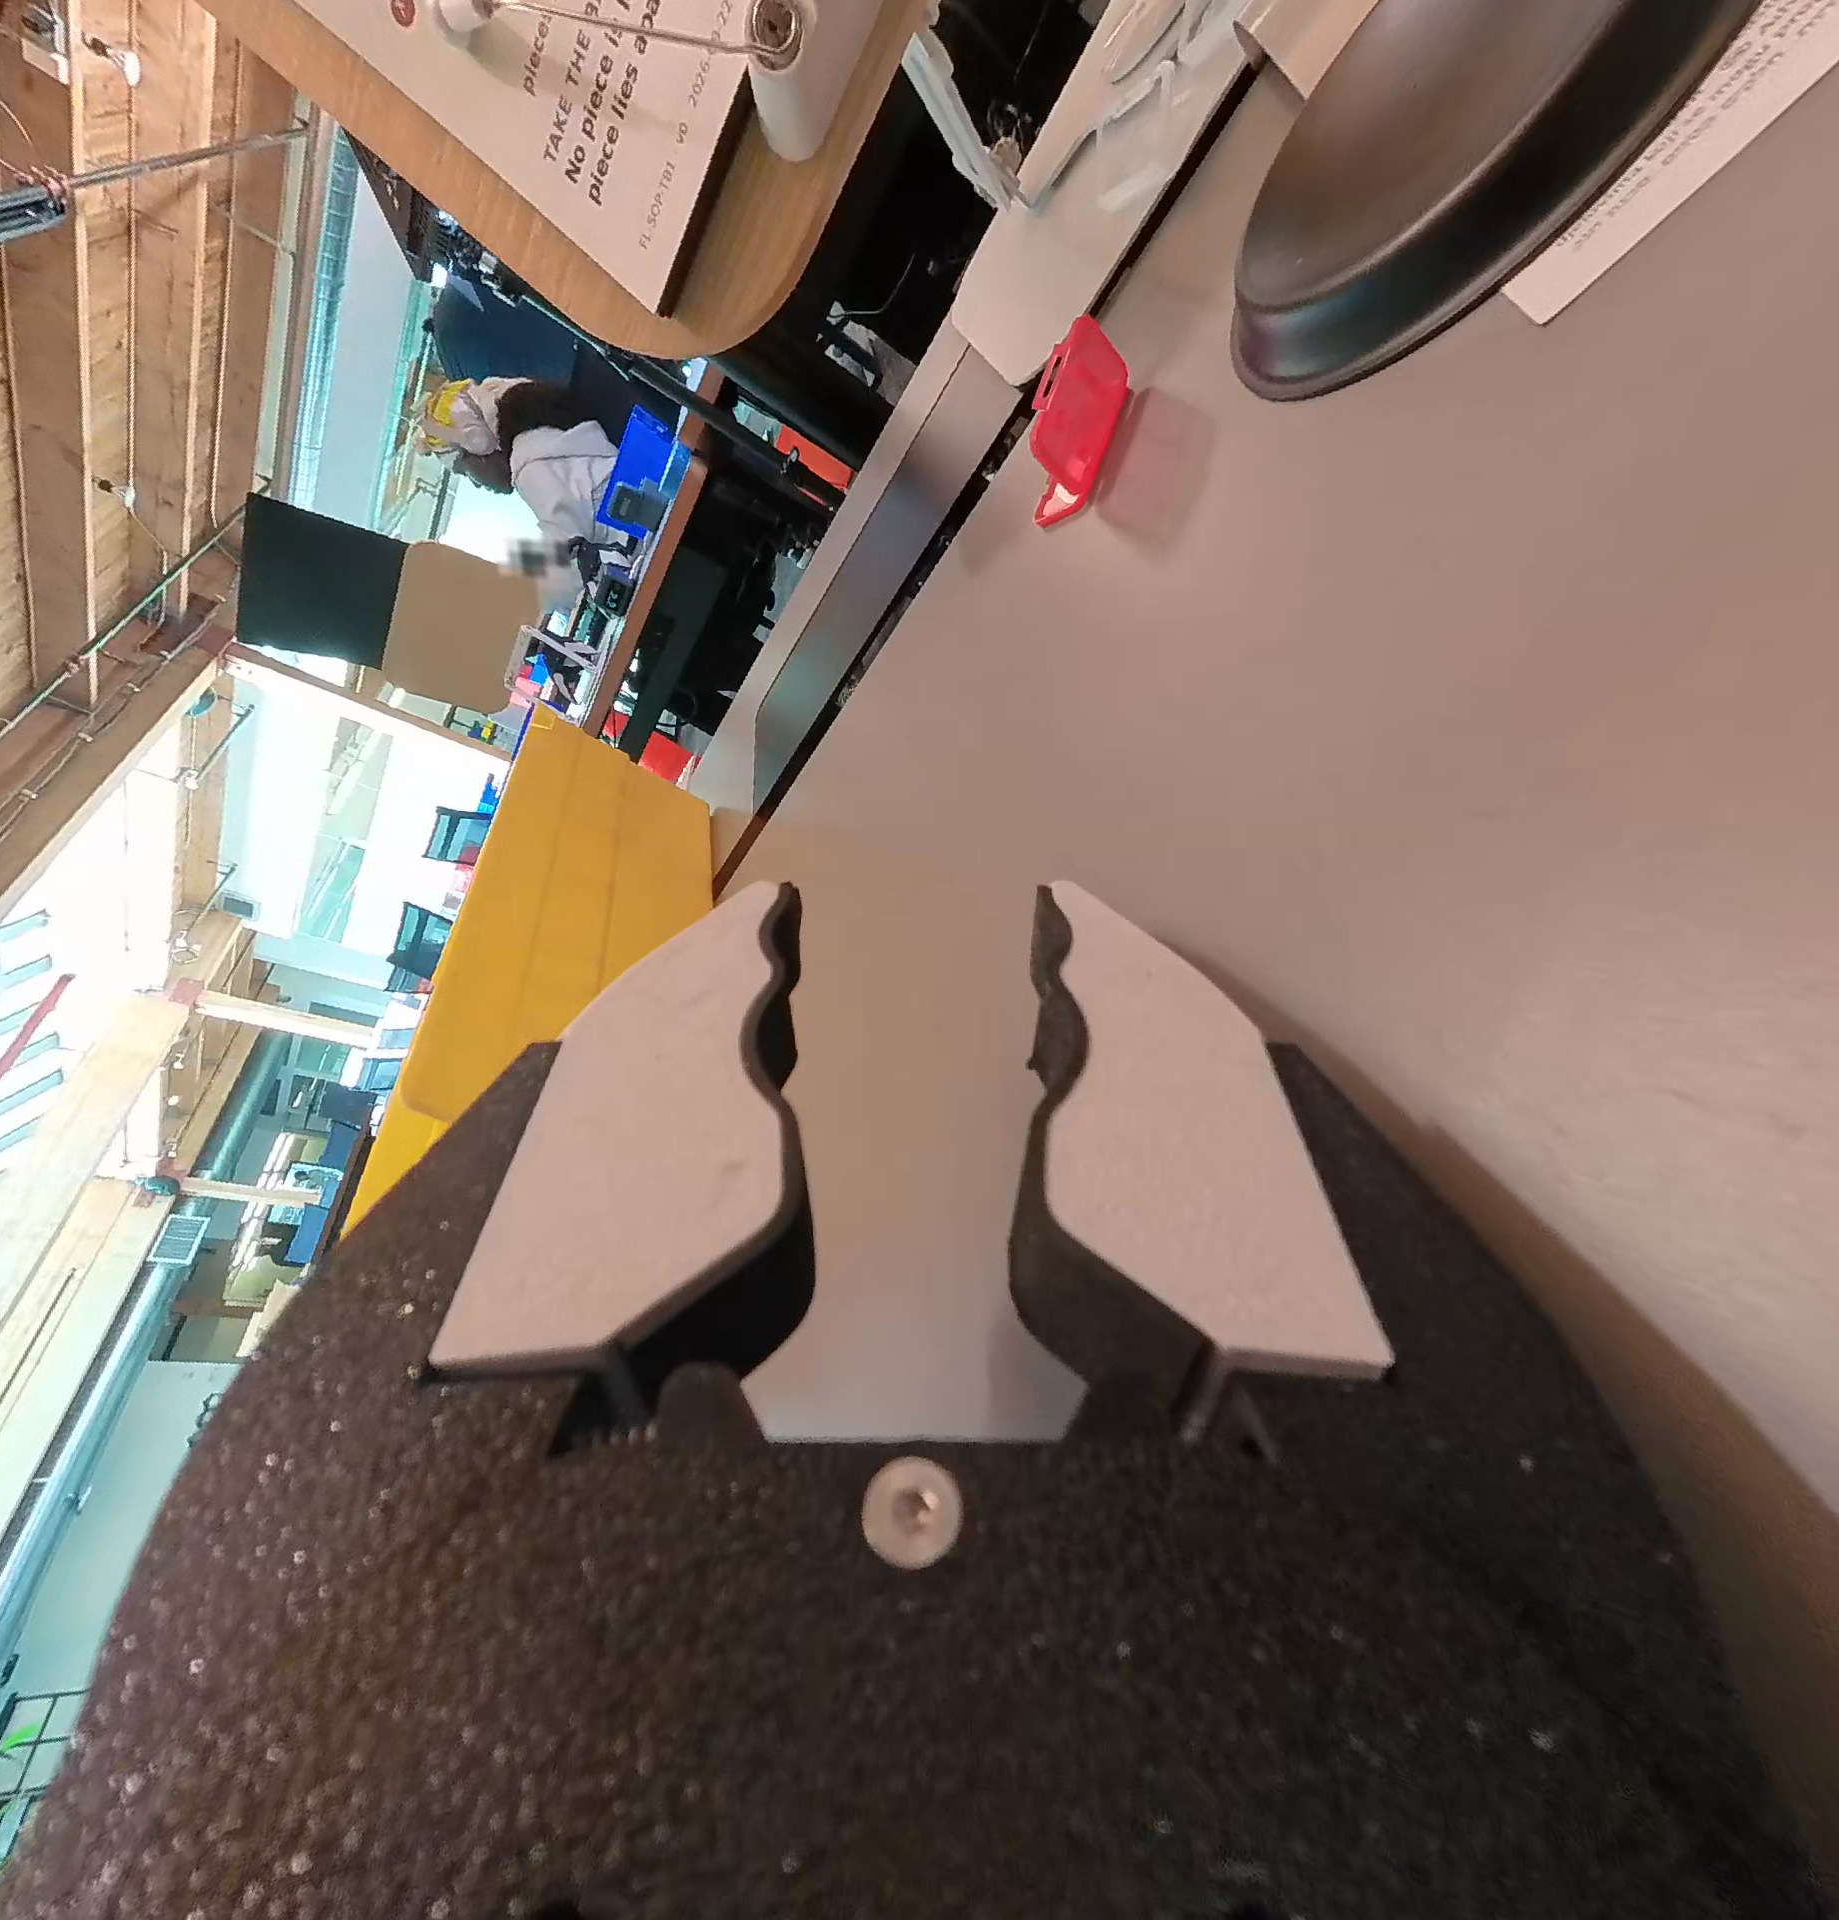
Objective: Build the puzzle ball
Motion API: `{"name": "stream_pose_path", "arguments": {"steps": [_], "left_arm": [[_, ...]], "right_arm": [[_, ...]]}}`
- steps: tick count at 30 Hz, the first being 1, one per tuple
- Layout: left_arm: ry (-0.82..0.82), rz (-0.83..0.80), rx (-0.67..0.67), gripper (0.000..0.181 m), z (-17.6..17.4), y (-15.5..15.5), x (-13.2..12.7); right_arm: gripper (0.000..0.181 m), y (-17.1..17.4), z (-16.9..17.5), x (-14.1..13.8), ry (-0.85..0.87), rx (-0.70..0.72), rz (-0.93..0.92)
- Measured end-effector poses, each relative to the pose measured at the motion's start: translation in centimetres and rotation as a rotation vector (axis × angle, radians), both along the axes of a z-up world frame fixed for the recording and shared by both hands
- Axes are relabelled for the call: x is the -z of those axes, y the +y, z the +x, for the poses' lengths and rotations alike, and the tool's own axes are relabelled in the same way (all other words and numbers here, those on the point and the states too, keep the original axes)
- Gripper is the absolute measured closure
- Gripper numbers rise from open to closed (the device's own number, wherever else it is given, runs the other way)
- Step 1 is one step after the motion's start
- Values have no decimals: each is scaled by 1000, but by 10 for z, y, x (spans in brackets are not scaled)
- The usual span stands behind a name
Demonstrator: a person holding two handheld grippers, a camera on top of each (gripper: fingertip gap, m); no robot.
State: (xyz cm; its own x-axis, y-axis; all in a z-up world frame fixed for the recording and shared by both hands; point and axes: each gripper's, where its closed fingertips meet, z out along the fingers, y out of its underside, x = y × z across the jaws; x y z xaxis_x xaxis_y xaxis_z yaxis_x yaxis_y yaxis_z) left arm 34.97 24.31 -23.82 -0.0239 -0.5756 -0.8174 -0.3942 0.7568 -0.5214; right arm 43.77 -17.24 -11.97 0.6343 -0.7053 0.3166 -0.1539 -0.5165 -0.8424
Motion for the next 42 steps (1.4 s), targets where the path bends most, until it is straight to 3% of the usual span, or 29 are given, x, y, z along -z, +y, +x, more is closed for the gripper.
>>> {"name": "stream_pose_path", "arguments": {"steps": [5, 11, 15, 17, 20, 22, 23, 26, 29, 34, 42], "left_arm": [[-13, 16, 15, 138, 0, -5, -4], [-51, -15, 33, 136, 2, -15, -13], [-25, -16, 35, 137, 3, -25, -14], [-38, -18, 45, 137, -6, -39, -26], [-25, -158, 118, 136, -27, -83, -33], [55, -297, 181, 135, -44, -121, -27], [78, -358, 198, 146, -51, -138, -27], [150, -444, 253, 136, -72, -181, -35], [63, -290, 160, 132, -78, -176, -67], [47, -356, 260, 126, -79, -214, -84], [243, -475, 235, 133, -68, -220, -41]], "right_arm": [[159, -54, -23, -24, -79, 207, -94], [155, -110, -99, 8, 57, 274, -134], [152, -152, -141, 27, 113, 336, -63], [149, -169, -154, 40, 129, 350, -54], [142, -191, -162, 56, 169, 391, -50], [138, -189, -159, 61, 162, 421, 63], [133, -181, -160, 66, 166, 389, 102], [127, -174, -158, 82, 163, 321, 28], [123, -180, -151, 86, 157, 339, -11], [125, -178, -143, 95, 173, 320, 97], [132, -175, -147, 101, 187, 277, 51]]}}
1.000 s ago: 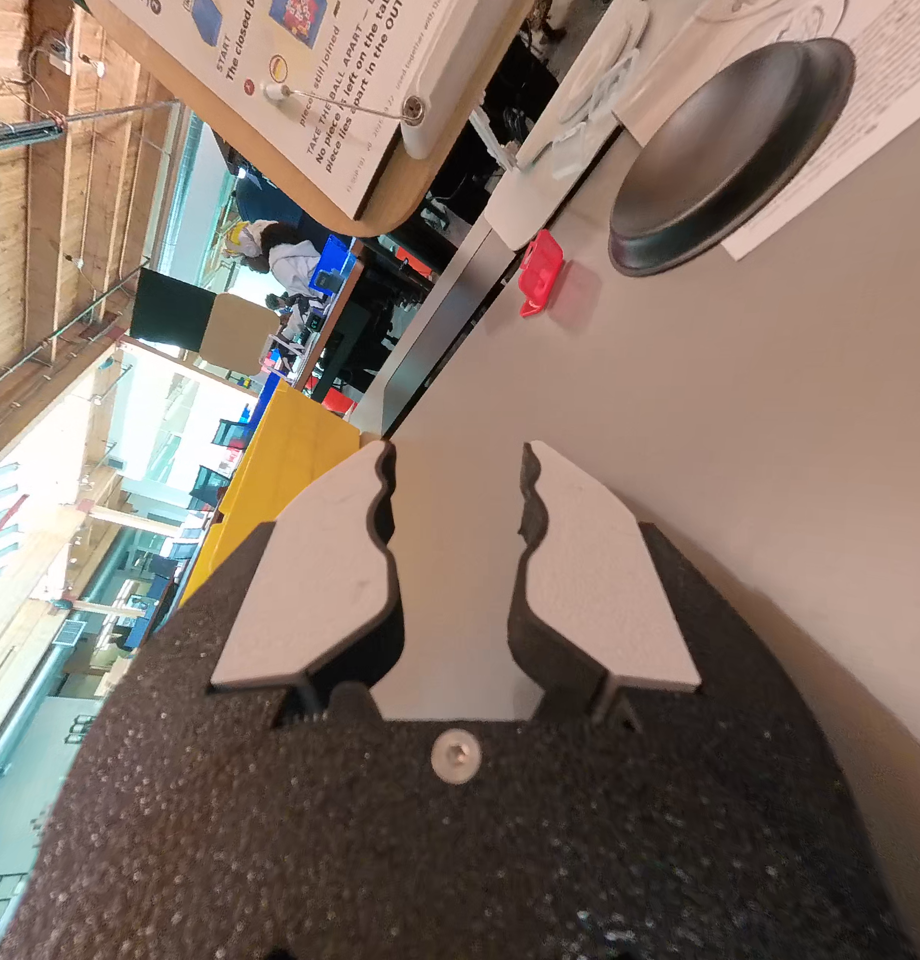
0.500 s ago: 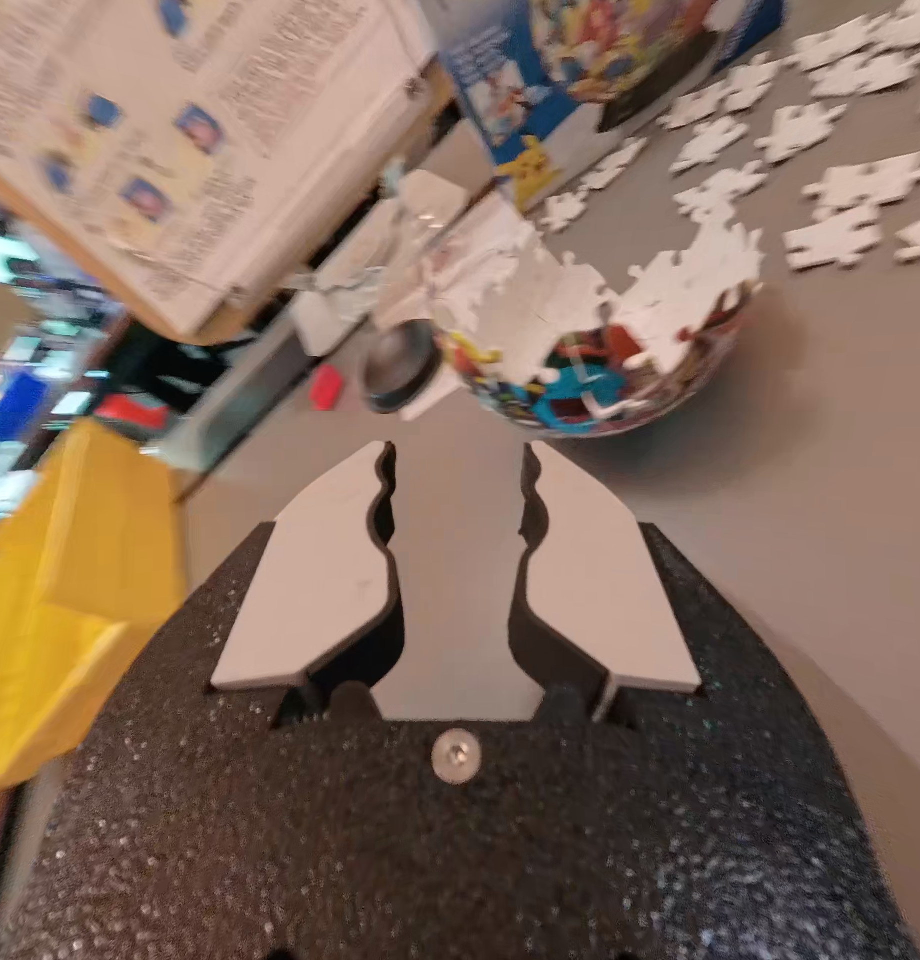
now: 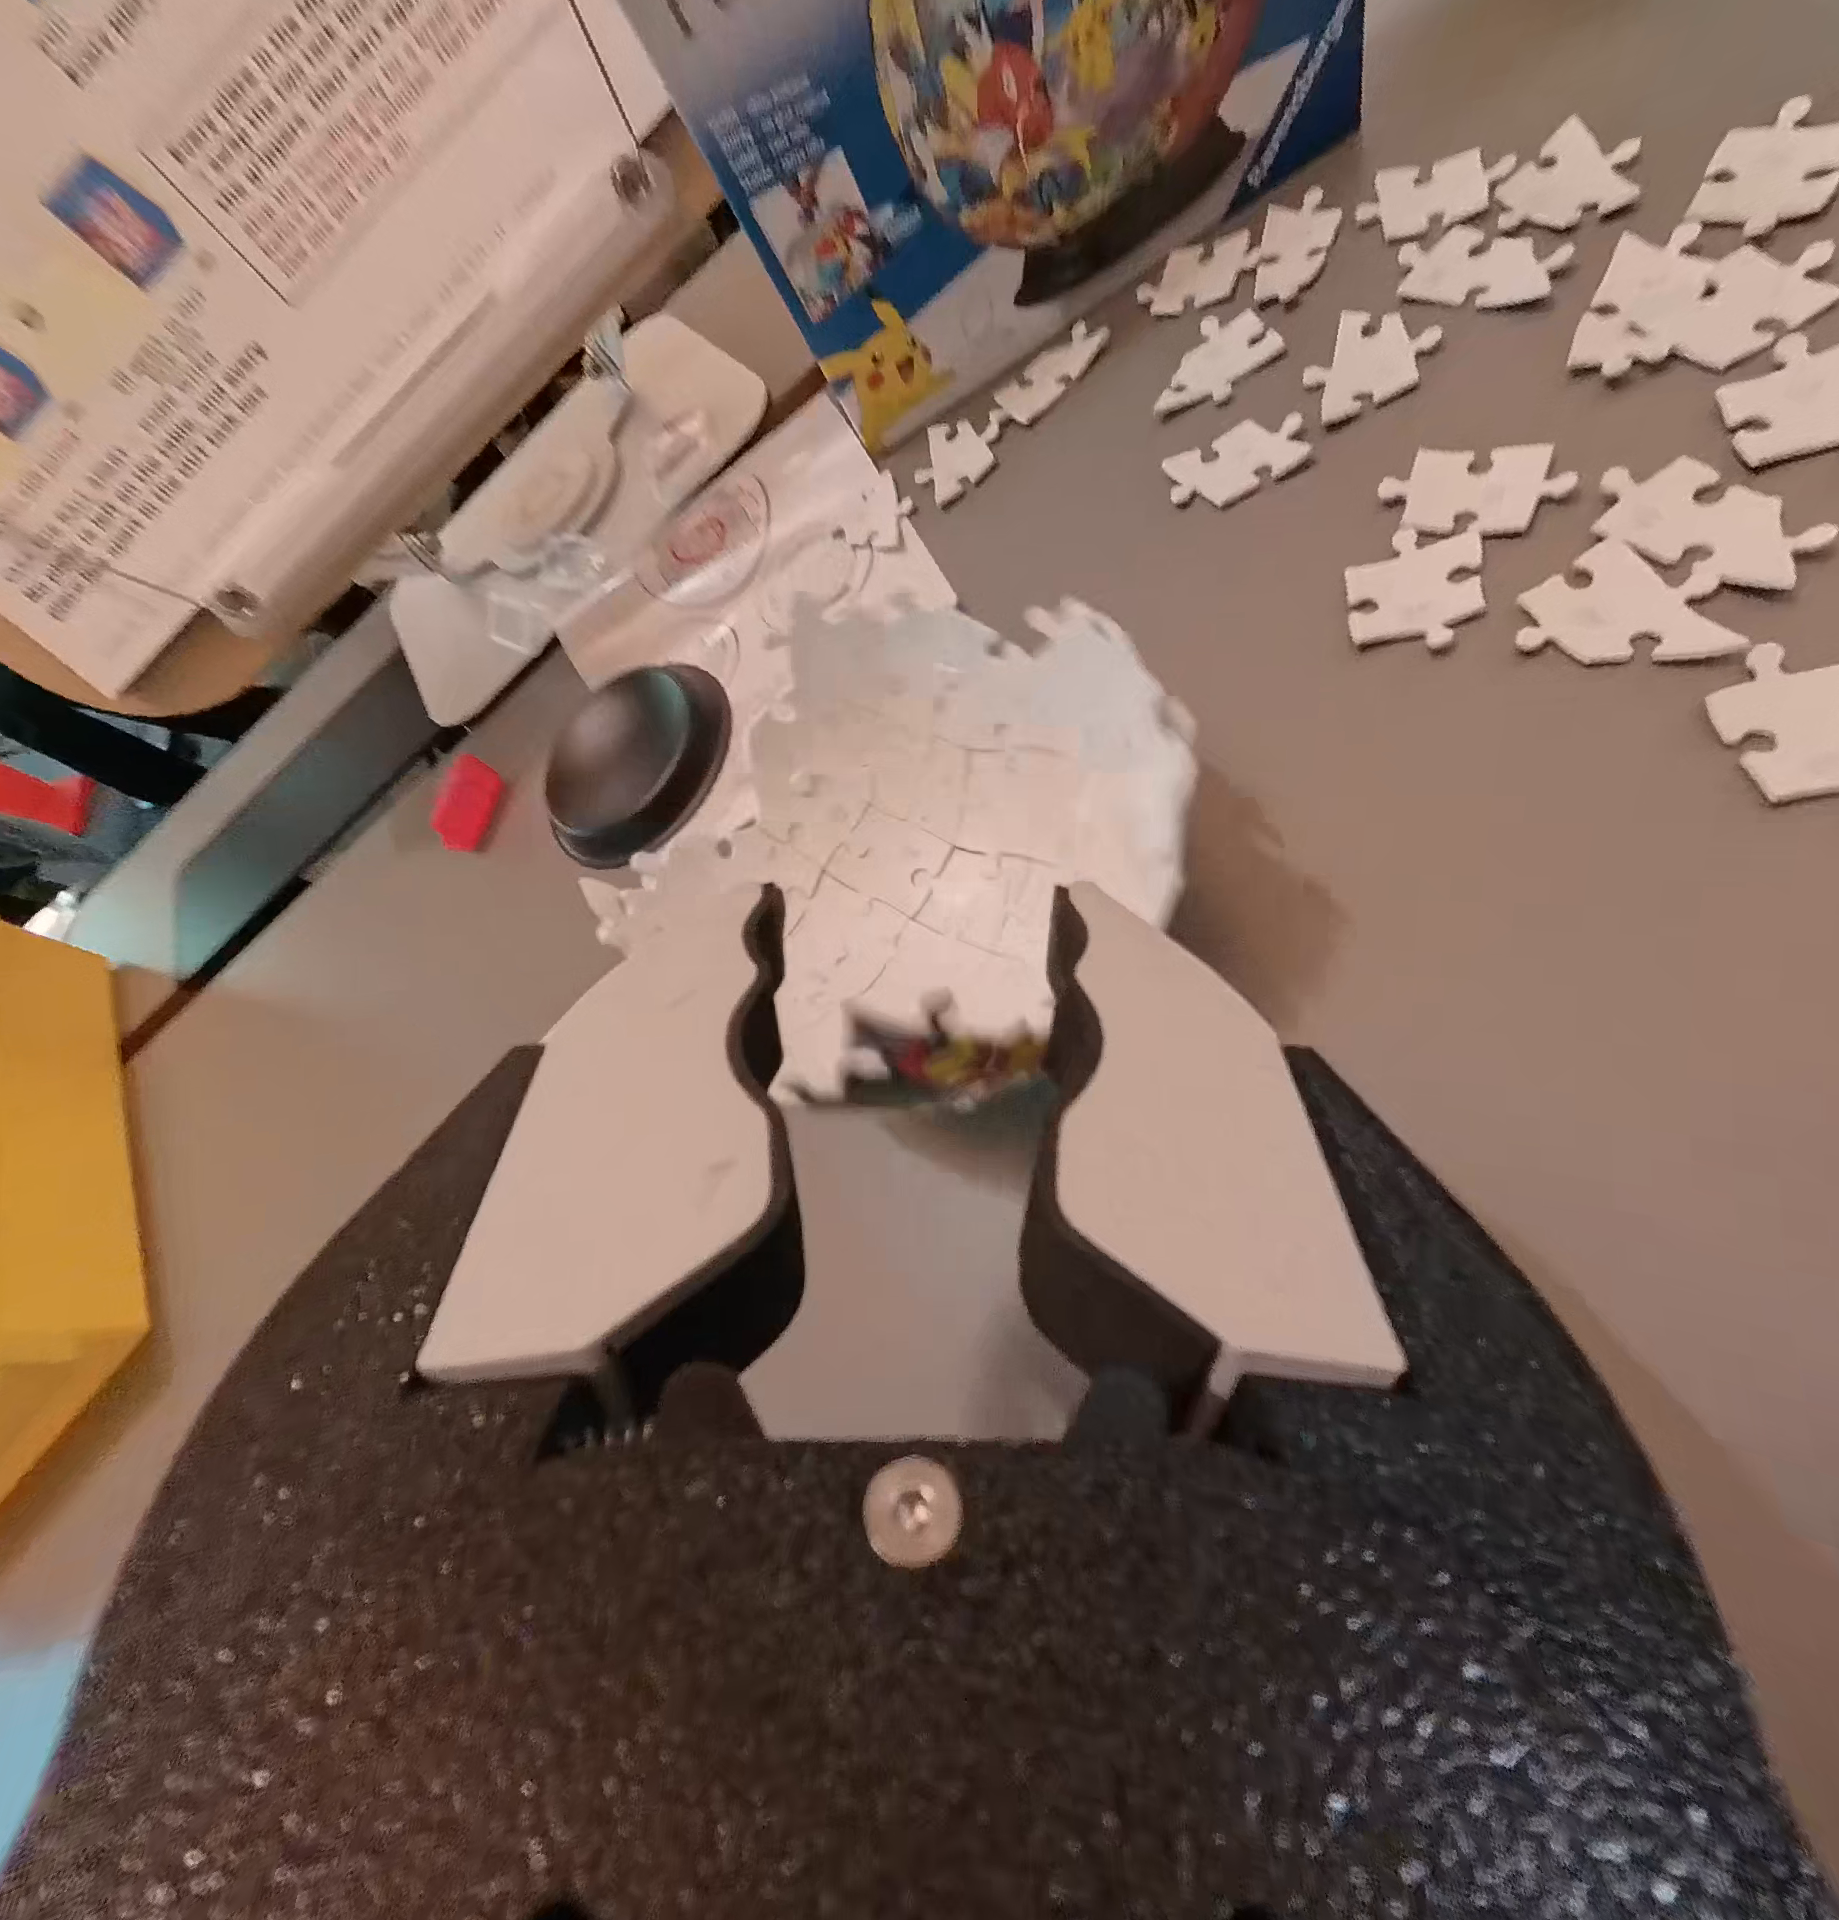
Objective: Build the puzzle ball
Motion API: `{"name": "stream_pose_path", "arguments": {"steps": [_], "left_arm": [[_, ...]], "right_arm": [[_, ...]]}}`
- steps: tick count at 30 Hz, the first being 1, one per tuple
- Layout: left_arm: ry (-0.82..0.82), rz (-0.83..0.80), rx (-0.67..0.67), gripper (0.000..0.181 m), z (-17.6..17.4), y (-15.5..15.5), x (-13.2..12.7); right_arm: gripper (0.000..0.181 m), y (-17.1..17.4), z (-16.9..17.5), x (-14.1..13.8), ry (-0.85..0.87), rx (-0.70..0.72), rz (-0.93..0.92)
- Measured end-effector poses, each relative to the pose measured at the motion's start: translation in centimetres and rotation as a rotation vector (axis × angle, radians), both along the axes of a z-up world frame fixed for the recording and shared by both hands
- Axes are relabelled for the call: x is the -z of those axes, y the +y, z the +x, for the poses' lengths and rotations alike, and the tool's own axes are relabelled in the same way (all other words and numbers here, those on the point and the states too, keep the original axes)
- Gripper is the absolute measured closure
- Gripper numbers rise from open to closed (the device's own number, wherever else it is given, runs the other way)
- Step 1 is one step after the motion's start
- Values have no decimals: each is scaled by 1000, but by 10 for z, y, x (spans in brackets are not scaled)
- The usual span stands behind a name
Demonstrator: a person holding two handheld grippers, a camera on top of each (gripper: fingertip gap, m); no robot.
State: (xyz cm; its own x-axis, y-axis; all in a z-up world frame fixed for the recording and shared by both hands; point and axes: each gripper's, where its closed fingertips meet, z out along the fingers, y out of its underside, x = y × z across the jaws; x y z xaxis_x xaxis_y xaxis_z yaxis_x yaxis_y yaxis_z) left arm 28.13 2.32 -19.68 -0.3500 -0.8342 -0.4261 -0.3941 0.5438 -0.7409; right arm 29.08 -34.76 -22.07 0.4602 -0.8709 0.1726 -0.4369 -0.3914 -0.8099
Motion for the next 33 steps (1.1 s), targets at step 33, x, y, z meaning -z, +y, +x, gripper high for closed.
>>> {"name": "stream_pose_path", "arguments": {"steps": [33], "left_arm": [[94, -96, 112, 143, -8, 30, 44]], "right_arm": [[126, 330, 49, -43, 142, -570, 217]]}}
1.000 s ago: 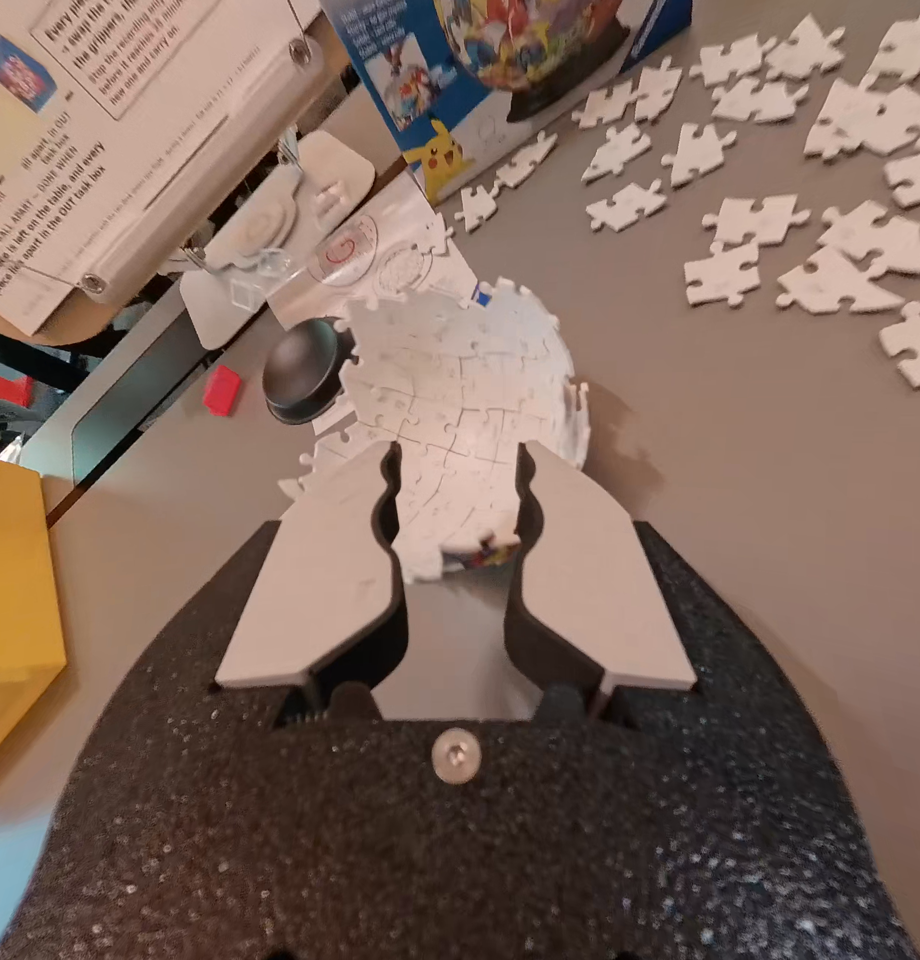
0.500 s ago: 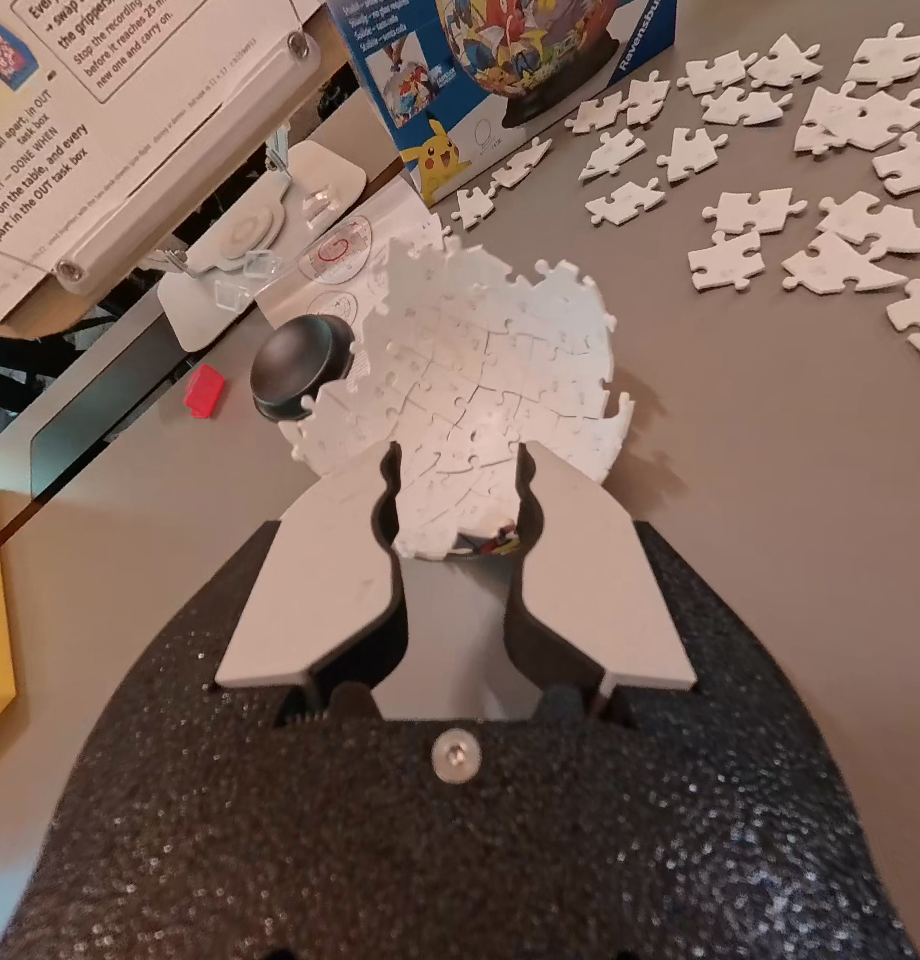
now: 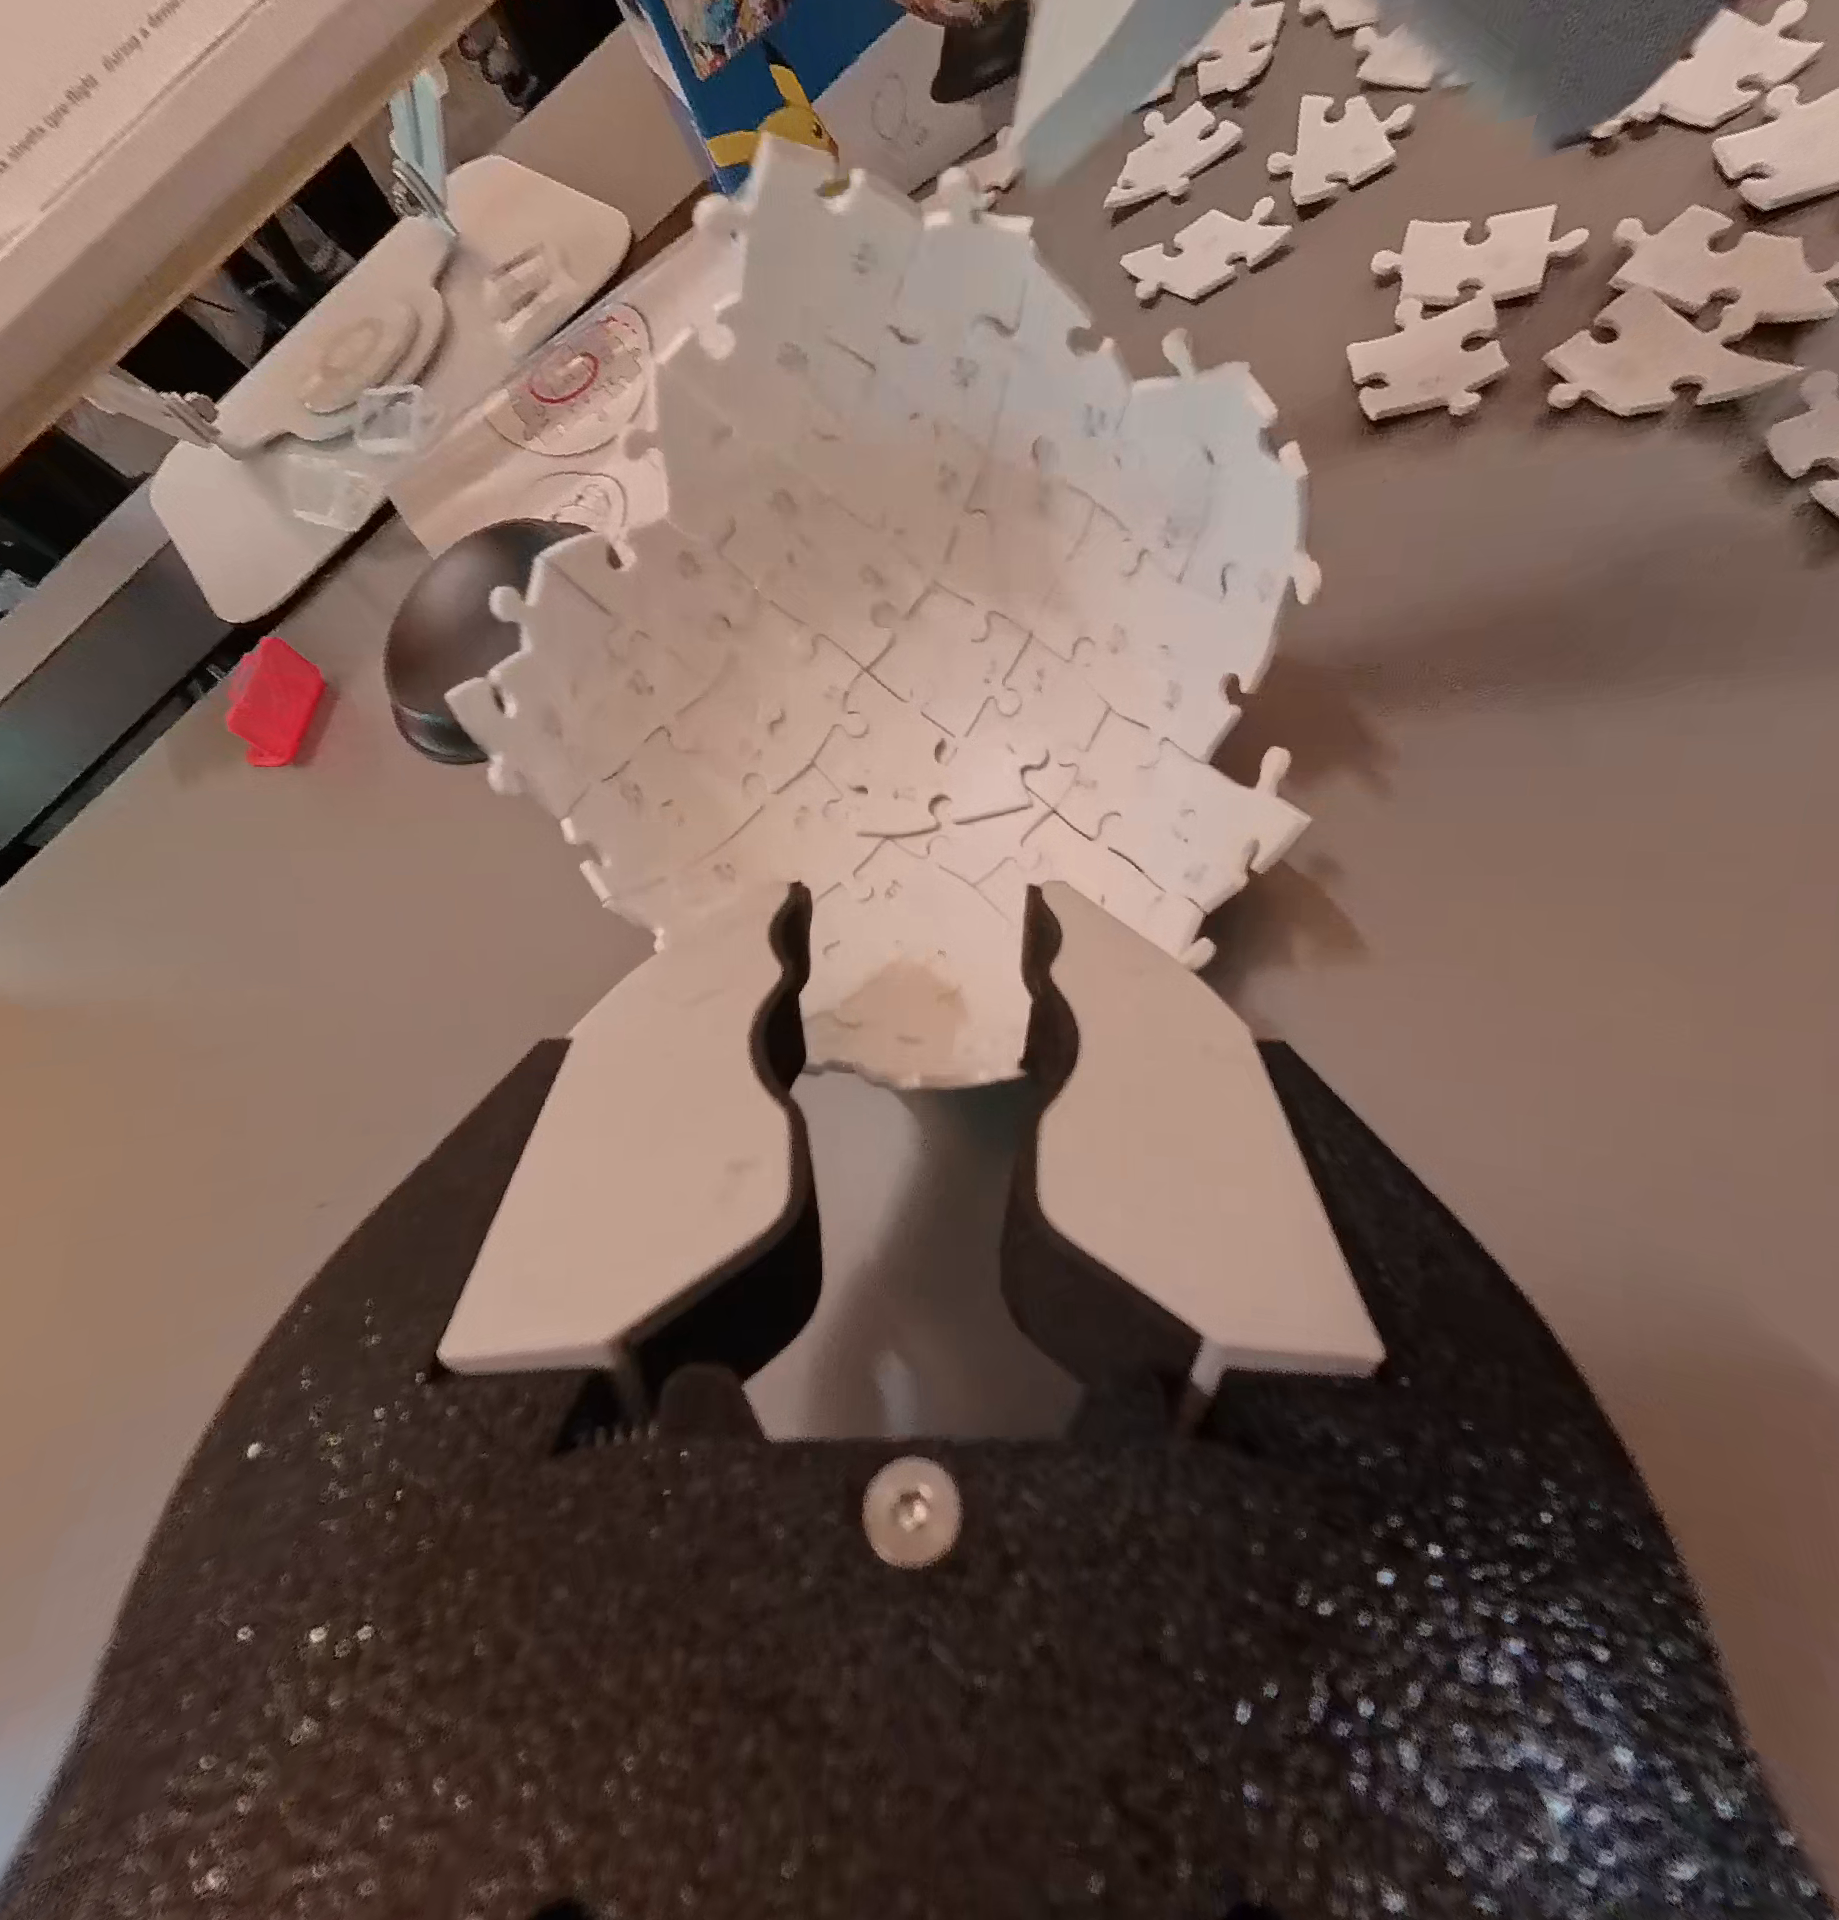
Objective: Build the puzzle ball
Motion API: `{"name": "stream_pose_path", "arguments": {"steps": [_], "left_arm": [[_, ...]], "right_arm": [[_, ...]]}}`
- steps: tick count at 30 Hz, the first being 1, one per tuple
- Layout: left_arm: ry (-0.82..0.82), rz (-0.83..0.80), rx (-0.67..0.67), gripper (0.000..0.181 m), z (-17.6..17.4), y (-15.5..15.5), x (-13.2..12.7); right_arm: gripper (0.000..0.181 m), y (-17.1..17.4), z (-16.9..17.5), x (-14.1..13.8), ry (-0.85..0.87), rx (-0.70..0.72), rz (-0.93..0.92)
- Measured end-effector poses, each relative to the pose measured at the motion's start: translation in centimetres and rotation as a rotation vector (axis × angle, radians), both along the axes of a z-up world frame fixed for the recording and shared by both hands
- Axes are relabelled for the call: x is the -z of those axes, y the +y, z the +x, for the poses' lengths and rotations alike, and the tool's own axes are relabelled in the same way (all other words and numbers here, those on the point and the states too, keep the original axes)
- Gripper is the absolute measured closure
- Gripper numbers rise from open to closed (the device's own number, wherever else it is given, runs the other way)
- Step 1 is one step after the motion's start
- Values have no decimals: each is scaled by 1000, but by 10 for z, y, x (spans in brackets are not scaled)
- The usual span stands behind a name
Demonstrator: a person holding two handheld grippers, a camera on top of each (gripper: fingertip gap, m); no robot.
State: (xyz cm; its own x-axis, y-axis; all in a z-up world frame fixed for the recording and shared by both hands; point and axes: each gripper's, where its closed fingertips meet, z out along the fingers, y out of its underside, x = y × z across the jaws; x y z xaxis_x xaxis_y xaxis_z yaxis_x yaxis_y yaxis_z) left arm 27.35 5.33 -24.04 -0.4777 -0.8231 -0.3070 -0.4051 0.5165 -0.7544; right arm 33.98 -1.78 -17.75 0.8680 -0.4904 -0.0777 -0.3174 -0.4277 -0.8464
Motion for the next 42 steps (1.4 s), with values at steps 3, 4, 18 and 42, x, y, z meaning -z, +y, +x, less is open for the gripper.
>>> {"name": "stream_pose_path", "arguments": {"steps": [3, 4, 18, 42], "left_arm": [[18, -10, 23, 143, -1, -1, 4], [25, -4, 31, 143, -1, 0, 5], [74, -60, 54, 144, 2, 9, 12], [270, 15, 39, 139, 11, 10, 1]], "right_arm": [[126, 19, 1, 15, 38, -44, -53], [126, 25, 0, 17, 32, -56, -56], [140, 42, -19, 24, -15, -114, -80], [134, 33, -40, 33, -356, -15, -51]]}}
